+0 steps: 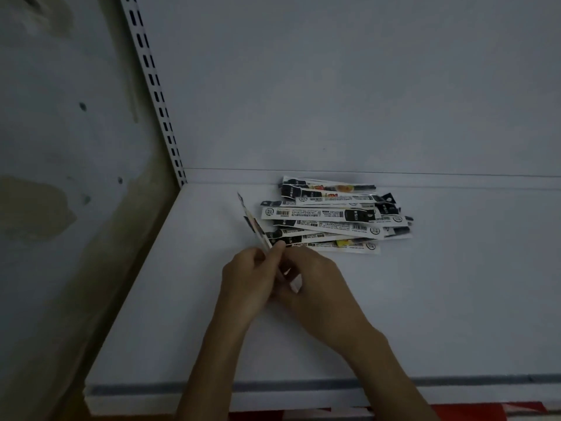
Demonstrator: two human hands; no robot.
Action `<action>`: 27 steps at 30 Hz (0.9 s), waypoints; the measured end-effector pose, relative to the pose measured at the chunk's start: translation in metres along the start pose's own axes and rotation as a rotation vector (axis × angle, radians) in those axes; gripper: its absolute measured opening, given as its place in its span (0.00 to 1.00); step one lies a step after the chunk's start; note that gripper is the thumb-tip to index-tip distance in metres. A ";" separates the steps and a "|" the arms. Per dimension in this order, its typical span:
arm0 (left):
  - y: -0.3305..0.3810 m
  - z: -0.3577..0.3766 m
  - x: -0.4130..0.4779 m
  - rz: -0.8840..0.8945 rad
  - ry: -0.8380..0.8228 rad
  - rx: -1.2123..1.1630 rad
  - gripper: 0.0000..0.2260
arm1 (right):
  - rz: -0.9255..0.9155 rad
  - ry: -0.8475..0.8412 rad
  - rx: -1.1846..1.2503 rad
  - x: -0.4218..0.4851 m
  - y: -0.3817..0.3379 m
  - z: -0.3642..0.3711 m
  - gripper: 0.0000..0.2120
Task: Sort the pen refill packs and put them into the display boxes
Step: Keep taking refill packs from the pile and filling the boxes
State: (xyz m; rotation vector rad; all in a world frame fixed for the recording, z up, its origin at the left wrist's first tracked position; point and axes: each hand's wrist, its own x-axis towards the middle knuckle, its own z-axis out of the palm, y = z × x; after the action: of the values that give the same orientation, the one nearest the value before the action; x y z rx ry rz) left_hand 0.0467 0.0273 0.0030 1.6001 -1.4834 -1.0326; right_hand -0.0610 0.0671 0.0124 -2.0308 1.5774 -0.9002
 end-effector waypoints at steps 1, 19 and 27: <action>-0.002 -0.002 0.001 -0.007 0.008 -0.051 0.19 | 0.013 -0.017 0.025 0.002 0.000 -0.002 0.07; -0.016 -0.021 -0.008 0.060 0.090 -0.322 0.10 | 0.288 0.259 -0.496 0.015 0.036 -0.008 0.12; 0.004 -0.019 -0.019 0.028 -0.060 -0.480 0.06 | 0.210 0.404 -0.319 -0.008 0.034 -0.032 0.06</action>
State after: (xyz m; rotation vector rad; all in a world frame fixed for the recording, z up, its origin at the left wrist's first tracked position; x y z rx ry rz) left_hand 0.0618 0.0460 0.0160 1.2113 -1.1748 -1.3121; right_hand -0.1084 0.0680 0.0103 -1.9130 2.2312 -1.0820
